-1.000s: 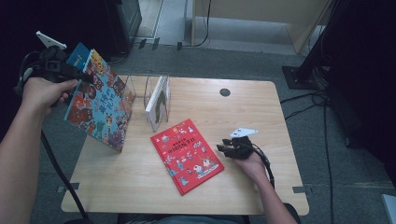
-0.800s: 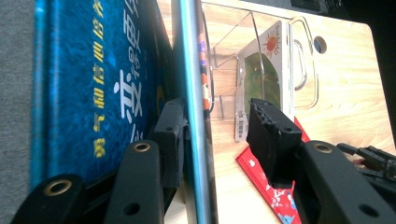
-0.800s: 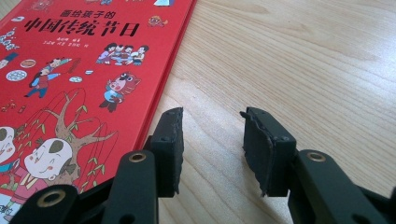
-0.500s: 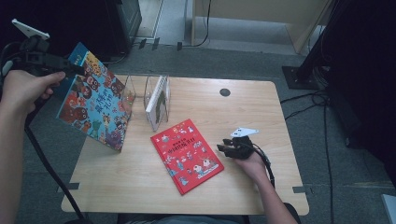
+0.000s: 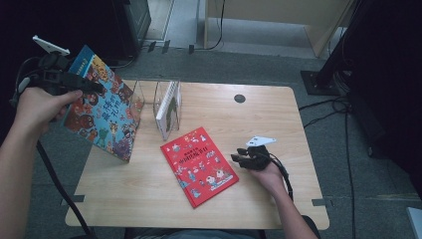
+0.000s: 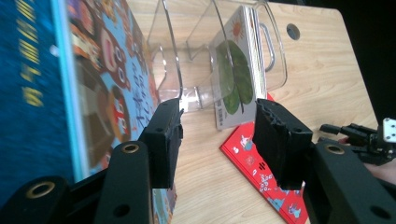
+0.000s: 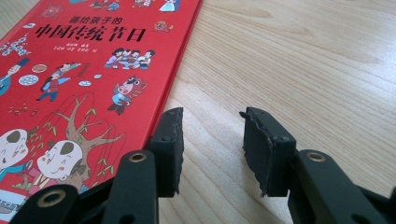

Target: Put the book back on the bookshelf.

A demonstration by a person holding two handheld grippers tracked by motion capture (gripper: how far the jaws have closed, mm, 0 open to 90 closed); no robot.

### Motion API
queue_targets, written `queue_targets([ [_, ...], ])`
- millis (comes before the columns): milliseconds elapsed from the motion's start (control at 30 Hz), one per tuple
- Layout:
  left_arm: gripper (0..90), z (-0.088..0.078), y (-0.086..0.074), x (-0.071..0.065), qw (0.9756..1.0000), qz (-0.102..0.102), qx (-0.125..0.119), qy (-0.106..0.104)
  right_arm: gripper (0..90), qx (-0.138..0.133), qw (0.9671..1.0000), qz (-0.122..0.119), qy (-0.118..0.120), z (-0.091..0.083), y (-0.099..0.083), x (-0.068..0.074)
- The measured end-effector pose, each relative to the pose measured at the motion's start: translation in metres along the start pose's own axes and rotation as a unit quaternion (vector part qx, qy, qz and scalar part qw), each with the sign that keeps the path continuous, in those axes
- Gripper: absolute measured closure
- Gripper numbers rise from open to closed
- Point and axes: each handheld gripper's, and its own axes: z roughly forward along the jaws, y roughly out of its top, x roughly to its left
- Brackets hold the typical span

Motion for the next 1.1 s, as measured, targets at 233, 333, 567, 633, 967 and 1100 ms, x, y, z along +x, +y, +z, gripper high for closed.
queue_targets([
  [233,50.9,0.013,-0.016,-0.006,1.0000,0.003,0.006,-0.005,58.3,-0.010,0.9999,-0.006,0.000,-0.004,-0.001,0.002],
  [333,50.2,0.017,-0.024,-0.010,0.9996,-0.001,0.002,-0.028,58.5,-0.012,0.9999,-0.006,0.000,-0.005,-0.001,0.002],
  [567,50.2,0.033,-0.041,-0.027,0.9992,0.032,0.008,-0.023,58.8,-0.015,0.9998,-0.008,0.004,-0.007,-0.003,0.006],
  [633,50.3,0.040,-0.046,-0.031,0.9989,0.036,0.009,-0.030,59.0,-0.015,0.9998,-0.009,0.004,-0.007,-0.004,0.007],
  [967,55.1,0.065,-0.071,-0.044,0.9977,0.051,0.012,-0.042,61.5,-0.017,0.9998,-0.003,0.008,-0.006,-0.006,0.006],
  [1100,57.9,0.079,-0.082,-0.048,0.9976,0.055,0.024,-0.035,62.7,-0.022,0.9997,0.000,0.008,-0.005,-0.006,0.005],
])
